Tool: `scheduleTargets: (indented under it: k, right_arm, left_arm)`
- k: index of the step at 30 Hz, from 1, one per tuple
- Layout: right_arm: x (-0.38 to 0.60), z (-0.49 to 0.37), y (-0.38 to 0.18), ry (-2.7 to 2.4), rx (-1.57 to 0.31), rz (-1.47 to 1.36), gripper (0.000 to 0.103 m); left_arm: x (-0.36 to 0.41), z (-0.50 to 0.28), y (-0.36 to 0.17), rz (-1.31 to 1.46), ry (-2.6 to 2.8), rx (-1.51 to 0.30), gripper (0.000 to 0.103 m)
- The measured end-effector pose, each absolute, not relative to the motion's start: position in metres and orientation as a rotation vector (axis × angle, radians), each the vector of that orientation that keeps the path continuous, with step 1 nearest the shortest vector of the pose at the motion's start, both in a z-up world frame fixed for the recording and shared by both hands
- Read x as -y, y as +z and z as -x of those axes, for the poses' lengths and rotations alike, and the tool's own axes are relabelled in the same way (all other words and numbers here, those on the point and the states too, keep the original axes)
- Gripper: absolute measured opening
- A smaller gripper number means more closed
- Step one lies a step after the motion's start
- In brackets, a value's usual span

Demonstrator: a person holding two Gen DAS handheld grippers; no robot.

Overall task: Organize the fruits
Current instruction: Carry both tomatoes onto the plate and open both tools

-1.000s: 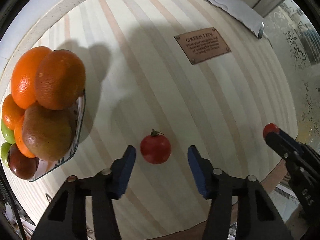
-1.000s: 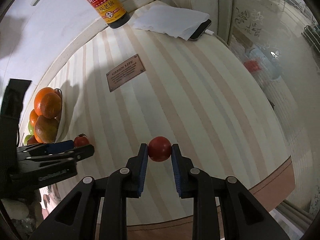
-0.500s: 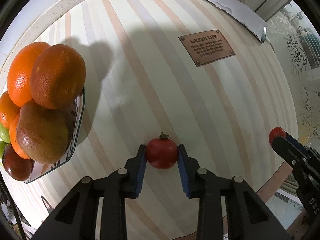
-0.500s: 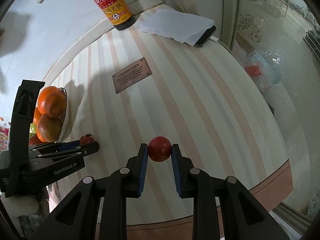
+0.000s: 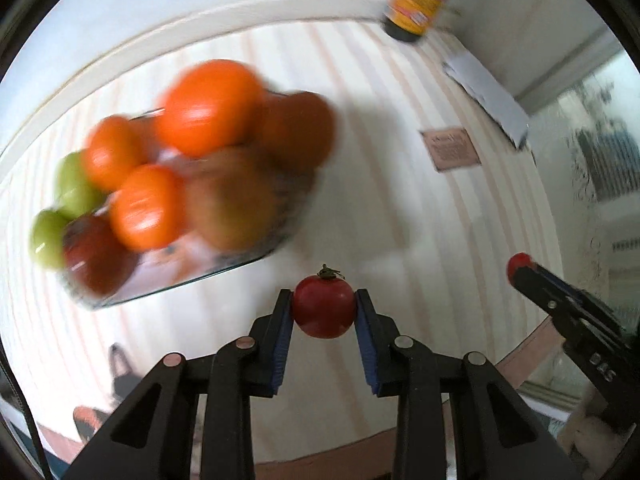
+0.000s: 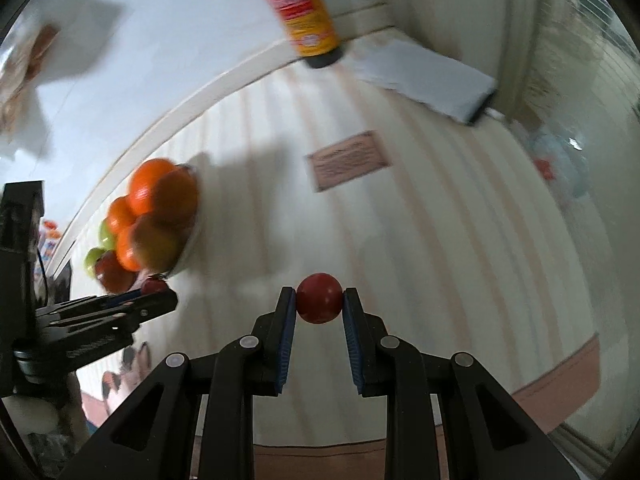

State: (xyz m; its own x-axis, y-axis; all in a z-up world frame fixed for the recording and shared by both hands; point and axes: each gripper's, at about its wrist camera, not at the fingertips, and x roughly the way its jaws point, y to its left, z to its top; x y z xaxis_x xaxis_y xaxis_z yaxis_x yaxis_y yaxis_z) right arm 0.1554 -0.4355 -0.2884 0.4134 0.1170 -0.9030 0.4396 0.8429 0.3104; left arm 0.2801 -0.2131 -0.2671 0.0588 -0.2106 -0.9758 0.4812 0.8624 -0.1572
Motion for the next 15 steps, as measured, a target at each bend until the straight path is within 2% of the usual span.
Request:
scheduleTargets:
  k: [9,15]
  right_arm:
    - [0.339,-0.207,-0.282,0.028,-1.154,-0.540,0.026]
    - [0.267,-0.255,-0.292,0.168,-1.176,-0.543,0.026]
  left_arm:
    - [0.091,-0.291,-0.212,0.028,-0.402,-1.389,0.027]
    - [0.037,-0.317,-0.221,0.174,-0.327,-1.413,0.027]
